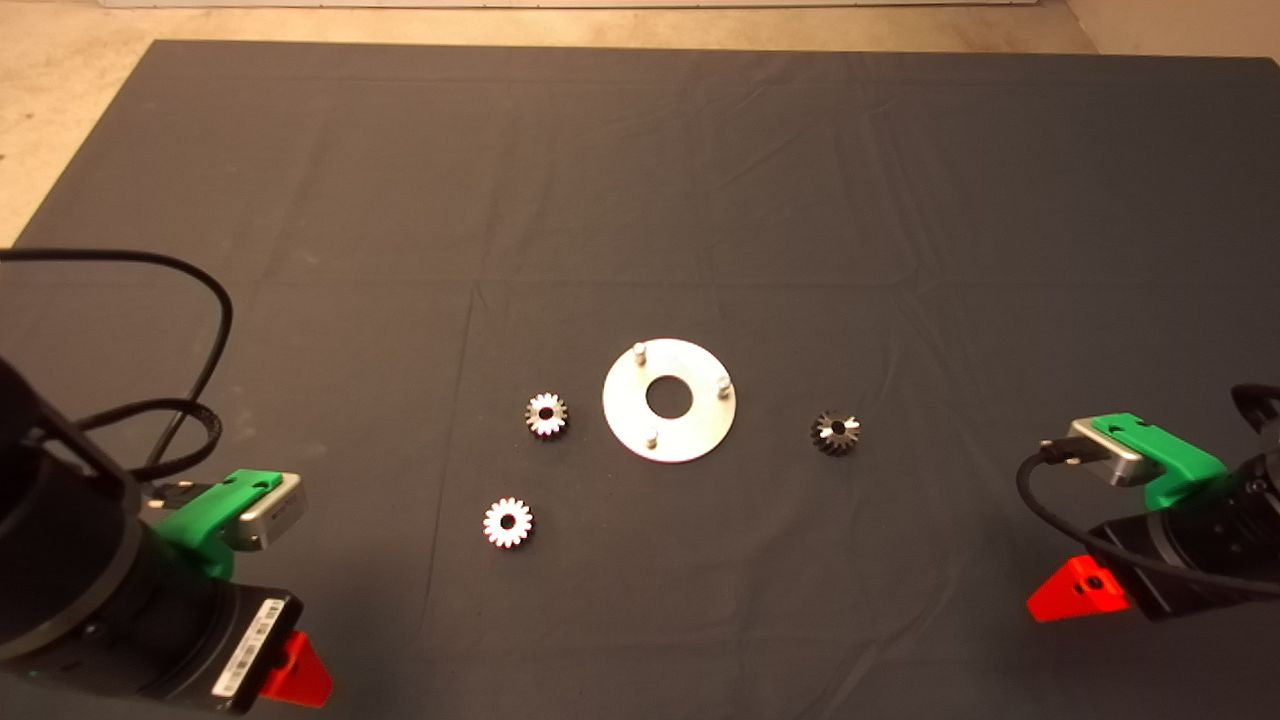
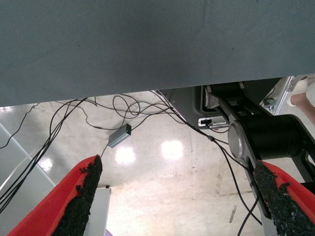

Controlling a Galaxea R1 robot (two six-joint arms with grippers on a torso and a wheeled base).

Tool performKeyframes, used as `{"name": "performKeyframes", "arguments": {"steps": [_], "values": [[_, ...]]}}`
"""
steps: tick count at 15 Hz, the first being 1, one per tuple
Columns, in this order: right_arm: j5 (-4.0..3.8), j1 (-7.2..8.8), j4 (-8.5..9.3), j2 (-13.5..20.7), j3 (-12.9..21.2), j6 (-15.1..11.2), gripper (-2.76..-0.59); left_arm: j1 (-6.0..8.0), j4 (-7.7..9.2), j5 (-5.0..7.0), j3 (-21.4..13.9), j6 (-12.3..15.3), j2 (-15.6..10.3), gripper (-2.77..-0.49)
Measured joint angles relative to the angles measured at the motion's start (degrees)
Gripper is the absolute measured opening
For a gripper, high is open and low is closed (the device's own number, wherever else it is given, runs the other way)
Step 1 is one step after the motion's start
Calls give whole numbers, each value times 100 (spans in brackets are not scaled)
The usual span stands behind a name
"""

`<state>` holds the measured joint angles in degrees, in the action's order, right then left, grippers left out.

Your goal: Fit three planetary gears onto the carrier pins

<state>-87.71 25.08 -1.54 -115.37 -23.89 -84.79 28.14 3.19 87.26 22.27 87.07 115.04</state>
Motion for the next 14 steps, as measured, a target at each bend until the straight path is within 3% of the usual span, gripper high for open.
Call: {"name": "performKeyframes", "arguments": {"steps": [5, 8, 10, 12, 14], "values": [[0, 0, 0, 13, 0, 0, -62, 1, -34, 0, 0, -14, 4, -107], [-2, 0, 0, 11, 0, 0, -62, 0, -522, 4, 229, -432, 175, -107], [0, 0, -1, 13, 0, 0, -62, 2, -1076, -49, 742, -738, 479, -107], [0, 0, 0, 12, 0, 0, -62, 0, -1393, -418, 1111, -818, 867, -107], [4, 0, 0, 10, 0, 2, -62, 0, -1798, -702, 1520, -842, 1317, -107]]}}
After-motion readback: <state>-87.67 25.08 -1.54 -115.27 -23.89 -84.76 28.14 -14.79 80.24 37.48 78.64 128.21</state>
